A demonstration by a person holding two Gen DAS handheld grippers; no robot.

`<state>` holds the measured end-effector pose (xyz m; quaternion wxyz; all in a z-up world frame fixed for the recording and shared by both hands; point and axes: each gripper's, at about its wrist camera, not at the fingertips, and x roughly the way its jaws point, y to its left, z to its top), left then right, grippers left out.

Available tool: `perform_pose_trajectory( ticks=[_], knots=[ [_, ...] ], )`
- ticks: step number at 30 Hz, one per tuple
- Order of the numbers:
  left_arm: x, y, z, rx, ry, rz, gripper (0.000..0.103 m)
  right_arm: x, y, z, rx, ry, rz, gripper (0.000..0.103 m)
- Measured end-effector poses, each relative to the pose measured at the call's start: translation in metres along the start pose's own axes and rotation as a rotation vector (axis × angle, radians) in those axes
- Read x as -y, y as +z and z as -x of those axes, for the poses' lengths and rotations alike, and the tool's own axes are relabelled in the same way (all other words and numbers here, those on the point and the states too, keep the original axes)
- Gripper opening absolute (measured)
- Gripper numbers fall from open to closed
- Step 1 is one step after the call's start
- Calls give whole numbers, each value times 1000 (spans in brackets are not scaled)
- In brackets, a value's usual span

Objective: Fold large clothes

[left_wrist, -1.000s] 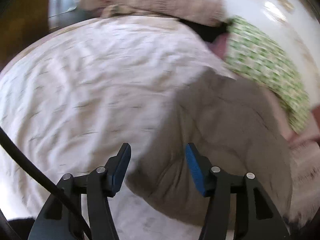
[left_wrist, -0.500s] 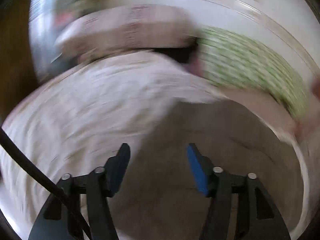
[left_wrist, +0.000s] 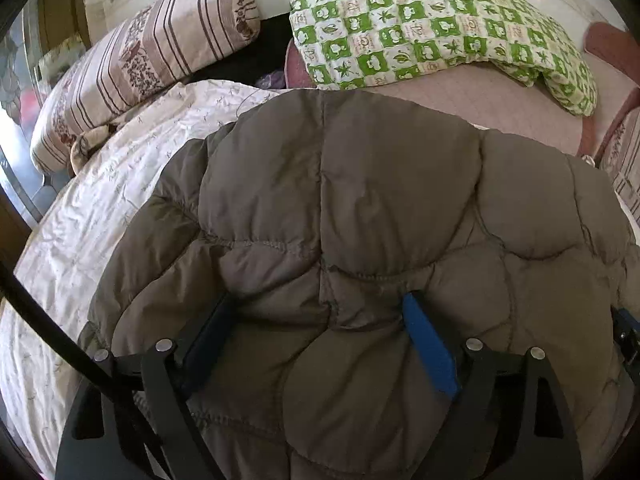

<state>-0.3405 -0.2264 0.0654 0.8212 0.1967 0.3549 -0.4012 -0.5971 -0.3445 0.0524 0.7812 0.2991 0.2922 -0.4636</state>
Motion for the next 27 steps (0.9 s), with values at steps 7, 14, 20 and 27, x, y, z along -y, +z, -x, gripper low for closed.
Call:
perform_pose_trajectory(
  ticks=[7,14,20,27],
  knots=[
    [3,-15,41,117,23,-34,86,-27,-13,54,122,29,86,48],
    [9,-53,100,192,21,-101,86,-54,-55,83,88,103,135,50],
    [-1,-93,102,85,21,-52,86,-61,-81,88,22,101,100,53],
    [4,-95,64,26,55,-75,92,-66,-90,39,-61,39,150,58]
  ],
)
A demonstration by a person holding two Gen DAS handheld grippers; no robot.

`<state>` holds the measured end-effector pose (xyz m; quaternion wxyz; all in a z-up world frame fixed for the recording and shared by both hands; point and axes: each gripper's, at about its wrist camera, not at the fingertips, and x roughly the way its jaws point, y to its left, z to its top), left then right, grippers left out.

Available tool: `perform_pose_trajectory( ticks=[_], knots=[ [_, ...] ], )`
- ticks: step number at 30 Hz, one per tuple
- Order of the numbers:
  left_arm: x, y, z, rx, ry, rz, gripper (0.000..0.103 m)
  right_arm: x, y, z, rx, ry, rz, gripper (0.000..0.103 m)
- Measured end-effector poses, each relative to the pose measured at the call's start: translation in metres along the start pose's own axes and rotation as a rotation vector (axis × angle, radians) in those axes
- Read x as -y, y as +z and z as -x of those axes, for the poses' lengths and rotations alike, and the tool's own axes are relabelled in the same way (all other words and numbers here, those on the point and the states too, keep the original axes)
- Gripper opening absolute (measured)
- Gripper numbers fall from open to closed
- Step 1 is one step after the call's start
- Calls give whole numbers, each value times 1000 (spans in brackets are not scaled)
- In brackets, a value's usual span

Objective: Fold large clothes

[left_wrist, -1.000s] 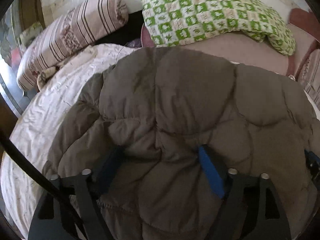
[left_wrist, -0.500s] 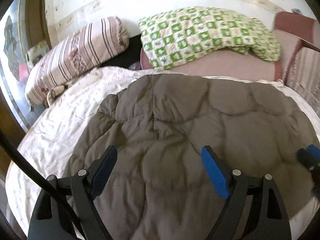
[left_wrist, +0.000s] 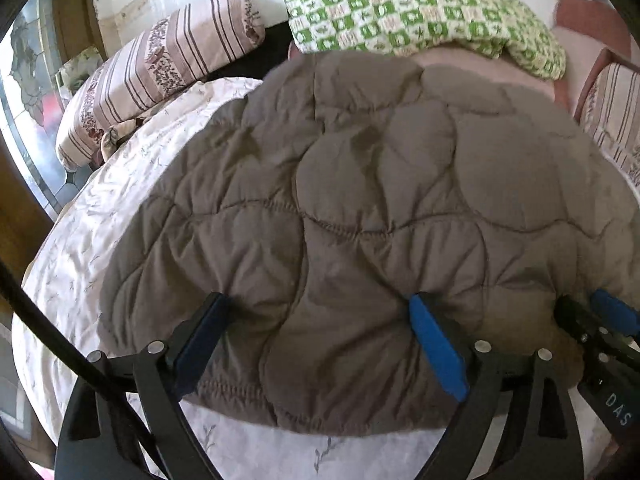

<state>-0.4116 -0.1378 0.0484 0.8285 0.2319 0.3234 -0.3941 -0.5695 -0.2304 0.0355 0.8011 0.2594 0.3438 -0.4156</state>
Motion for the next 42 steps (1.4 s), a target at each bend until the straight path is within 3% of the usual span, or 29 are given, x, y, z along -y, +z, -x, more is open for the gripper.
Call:
perform_pose_trajectory(
  ticks=[3,7,11,15,17,19,22,25,29,32,38,42],
  knots=[
    [1,0,-4,-1,1,-23,93,0,-1,2,22,-1,14,59],
    [-2,-4,15,59,9,-14,93,16,0,32,78,25,-39,57],
    [-13,-9,38,110,29,-1,93,49,2,56,142,-73,-127,59],
    [-21,-13,32,78,32,20,93,101,-3,32,17,-132,-296,59],
    [-22,-13,26,56,16,31,93,103,-4,14,-41,-110,-276,62],
    [-22,-13,22,52,14,32,93,97,-3,12,-34,-131,-233,62],
    [-22,-15,27,55,11,39,93,86,-3,28,4,-148,-205,63],
    [-25,-19,45,74,3,48,93,72,-9,63,100,-133,-170,63],
    [-32,-25,92,139,-22,82,93,49,-24,119,224,-104,-141,63],
    [-35,-30,138,210,-55,93,93,24,-46,168,299,-59,-107,70],
    [-53,-51,225,333,-56,59,93,-8,-68,242,386,24,-24,74],
    [-74,-67,280,425,-52,83,93,-19,-89,294,466,14,-21,85]
  ],
)
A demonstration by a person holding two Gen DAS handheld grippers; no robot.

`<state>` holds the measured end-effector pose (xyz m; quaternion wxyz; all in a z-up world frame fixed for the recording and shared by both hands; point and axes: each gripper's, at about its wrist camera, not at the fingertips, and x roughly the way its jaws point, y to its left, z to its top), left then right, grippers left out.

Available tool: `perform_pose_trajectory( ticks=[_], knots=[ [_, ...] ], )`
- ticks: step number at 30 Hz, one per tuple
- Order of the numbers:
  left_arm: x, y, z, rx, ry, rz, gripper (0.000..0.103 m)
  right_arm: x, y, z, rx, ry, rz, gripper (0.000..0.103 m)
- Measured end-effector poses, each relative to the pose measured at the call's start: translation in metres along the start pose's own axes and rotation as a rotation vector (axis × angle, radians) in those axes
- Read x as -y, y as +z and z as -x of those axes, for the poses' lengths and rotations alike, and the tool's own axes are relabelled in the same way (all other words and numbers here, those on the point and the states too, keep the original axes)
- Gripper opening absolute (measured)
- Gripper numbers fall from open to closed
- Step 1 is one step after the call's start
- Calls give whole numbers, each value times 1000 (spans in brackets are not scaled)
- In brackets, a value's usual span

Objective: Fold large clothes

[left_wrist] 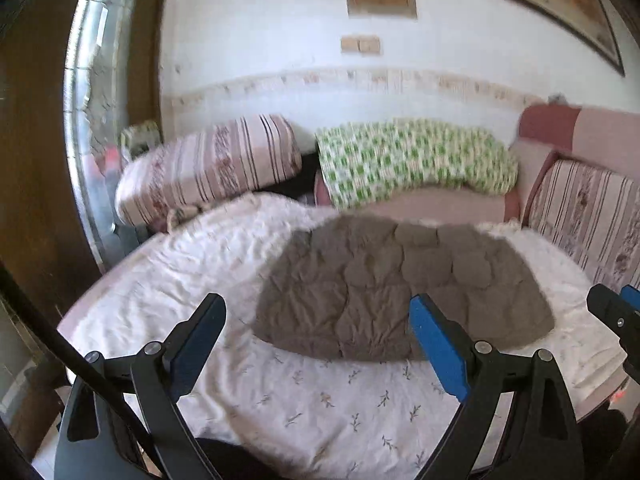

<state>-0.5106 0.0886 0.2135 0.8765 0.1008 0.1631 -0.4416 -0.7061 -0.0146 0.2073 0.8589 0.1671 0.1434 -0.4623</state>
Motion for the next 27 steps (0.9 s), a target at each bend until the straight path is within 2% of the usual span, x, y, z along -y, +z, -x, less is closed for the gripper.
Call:
perform_pose_trajectory(
  ticks=[4,7,11,14,19,24,27],
  knots=[
    [-15,0,47,94,15,25,100,-18,-4,33,53,8,30,94],
    [-14,-8,55,145,88,-10,101,-37,-14,37,48,-4,92,97],
    [-18,-8,43,28,99,-18,102,-52,-22,24,-27,-32,152,97],
    [-23,-6,36,-9,108,-9,103,-53,-20,19,-51,-54,154,97],
    [-24,-3,22,-35,78,10,103,-52,-19,15,-15,-125,150,102],
    [-14,-14,3,-84,49,-33,103,-51,-25,-14,-97,-156,168,102],
    [-6,-19,-15,-144,78,-89,103,-49,-26,-30,-128,-172,164,102]
  ],
)
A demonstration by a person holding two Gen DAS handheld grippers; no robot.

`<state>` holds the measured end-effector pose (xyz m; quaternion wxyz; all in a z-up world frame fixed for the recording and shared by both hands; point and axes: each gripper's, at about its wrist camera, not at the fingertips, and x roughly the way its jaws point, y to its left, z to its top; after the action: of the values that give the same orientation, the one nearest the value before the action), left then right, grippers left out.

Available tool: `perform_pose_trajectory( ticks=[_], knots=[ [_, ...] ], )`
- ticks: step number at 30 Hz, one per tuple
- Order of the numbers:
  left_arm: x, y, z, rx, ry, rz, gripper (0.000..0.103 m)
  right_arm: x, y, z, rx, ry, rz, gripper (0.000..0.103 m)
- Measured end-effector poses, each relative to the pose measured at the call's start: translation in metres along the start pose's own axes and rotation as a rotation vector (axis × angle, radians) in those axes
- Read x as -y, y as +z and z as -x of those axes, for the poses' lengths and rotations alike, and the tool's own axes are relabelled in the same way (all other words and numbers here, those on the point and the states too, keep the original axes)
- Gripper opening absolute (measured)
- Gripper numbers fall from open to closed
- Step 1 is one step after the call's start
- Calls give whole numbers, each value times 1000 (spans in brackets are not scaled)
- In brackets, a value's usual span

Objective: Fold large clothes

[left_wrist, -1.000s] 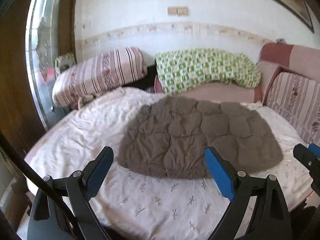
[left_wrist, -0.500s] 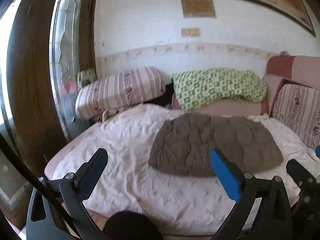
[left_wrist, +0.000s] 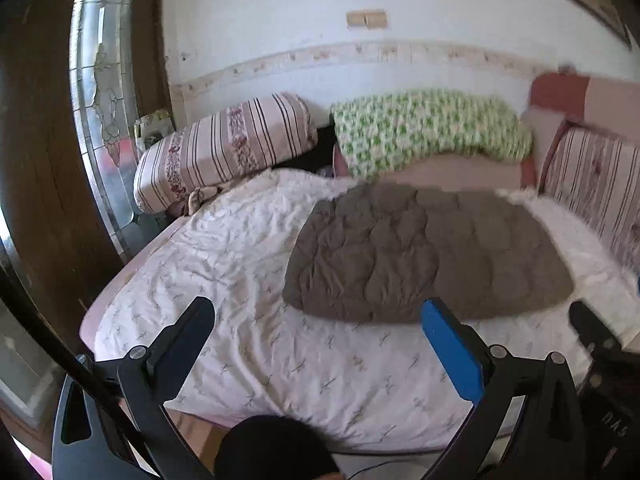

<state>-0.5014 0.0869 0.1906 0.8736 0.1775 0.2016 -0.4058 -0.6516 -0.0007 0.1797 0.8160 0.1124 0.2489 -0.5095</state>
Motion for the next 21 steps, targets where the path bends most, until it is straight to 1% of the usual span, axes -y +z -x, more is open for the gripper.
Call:
perform_pose_trajectory(
  ticks=[3,8,12,17,21],
  knots=[
    [5,-4,-16,-41,12,-33,103,-2,0,-13,-20,-3,-3,102],
    [6,-8,-30,-55,37,-58,103,-8,-2,-32,-57,-3,7,102],
    [6,-10,-40,-76,18,-56,103,-11,-2,-38,-66,-10,20,102],
    [8,-12,-47,-93,5,-63,103,-11,1,-37,-39,-23,28,102],
    [7,-13,-49,-98,-5,-63,103,-11,2,-39,-52,-24,29,102]
  ],
)
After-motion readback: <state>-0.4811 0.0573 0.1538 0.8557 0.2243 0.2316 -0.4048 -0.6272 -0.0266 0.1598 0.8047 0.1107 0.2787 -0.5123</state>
